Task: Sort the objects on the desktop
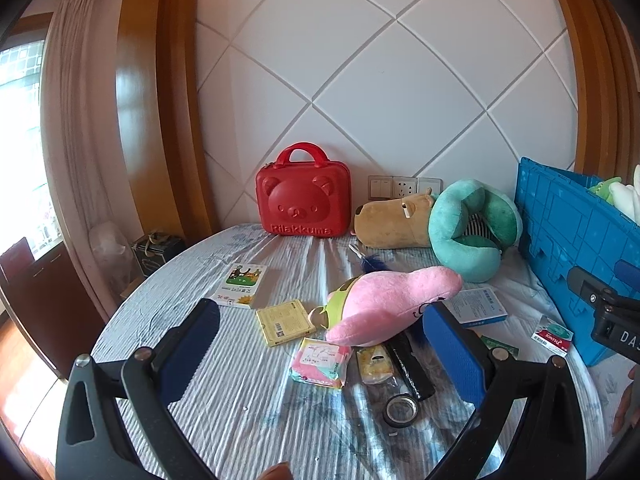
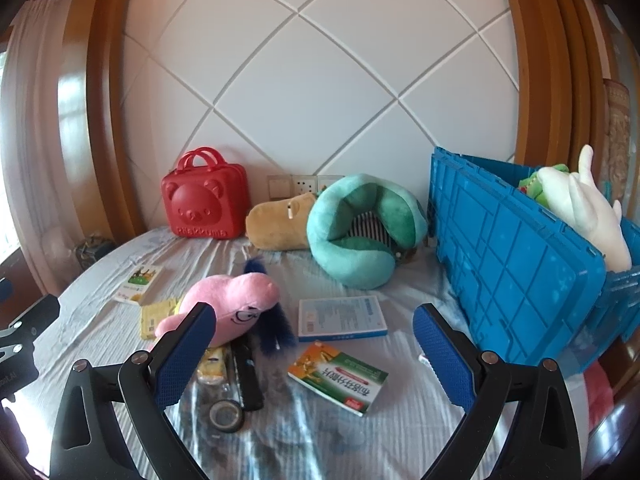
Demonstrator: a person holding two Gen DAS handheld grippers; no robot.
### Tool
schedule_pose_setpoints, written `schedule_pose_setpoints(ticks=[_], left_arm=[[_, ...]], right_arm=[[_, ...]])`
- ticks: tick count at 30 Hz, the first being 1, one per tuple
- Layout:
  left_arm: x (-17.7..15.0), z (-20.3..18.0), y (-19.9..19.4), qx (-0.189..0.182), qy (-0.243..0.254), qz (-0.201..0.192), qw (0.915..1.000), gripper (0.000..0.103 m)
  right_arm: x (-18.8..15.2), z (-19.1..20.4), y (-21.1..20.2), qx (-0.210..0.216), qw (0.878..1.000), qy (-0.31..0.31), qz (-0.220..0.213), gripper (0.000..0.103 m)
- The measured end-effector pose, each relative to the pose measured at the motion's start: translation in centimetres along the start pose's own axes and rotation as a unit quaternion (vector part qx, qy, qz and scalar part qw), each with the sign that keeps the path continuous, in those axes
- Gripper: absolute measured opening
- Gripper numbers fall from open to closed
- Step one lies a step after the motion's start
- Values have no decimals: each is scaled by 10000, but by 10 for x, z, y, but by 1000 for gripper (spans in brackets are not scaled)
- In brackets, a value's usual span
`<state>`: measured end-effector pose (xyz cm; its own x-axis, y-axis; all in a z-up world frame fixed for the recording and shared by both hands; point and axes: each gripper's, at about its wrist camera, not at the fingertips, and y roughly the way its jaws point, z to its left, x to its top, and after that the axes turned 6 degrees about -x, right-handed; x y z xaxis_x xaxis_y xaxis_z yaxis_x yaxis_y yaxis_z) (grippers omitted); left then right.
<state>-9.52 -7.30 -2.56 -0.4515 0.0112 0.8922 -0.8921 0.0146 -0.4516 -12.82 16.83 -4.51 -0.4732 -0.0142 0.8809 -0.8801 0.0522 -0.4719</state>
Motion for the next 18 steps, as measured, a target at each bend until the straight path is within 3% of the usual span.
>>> schedule_pose_setpoints(ticks=[18], left_arm=[[-1, 6, 3, -38, -4, 45, 10000, 103]], right_arm=[[0, 4, -2, 20, 10000, -8, 1, 100]])
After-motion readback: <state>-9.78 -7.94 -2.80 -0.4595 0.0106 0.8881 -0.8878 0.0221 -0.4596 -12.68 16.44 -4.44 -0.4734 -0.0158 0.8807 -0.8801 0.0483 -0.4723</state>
